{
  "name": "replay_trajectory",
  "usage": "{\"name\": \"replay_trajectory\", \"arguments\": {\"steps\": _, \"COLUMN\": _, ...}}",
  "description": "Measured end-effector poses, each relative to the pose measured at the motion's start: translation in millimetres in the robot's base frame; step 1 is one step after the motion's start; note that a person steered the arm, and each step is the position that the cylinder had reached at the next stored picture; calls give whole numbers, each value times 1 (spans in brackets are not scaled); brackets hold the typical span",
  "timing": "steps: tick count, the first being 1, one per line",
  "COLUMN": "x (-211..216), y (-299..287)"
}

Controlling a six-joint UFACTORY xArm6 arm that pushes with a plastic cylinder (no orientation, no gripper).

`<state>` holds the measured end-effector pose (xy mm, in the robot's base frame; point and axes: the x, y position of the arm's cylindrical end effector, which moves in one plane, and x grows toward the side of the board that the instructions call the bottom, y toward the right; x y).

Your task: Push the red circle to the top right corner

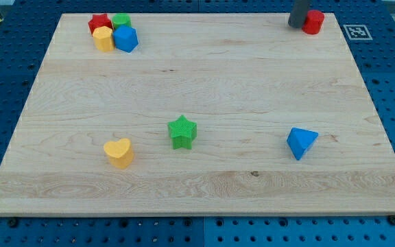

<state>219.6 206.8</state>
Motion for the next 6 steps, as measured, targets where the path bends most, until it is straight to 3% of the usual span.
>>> {"name": "replay_trajectory", "arguments": {"steps": 3, "x": 28, "y": 21}}
{"name": "replay_trajectory", "arguments": {"steps": 5, "x": 89, "y": 20}}
{"name": "replay_trajectory", "arguments": {"steps": 6, "x": 91, "y": 20}}
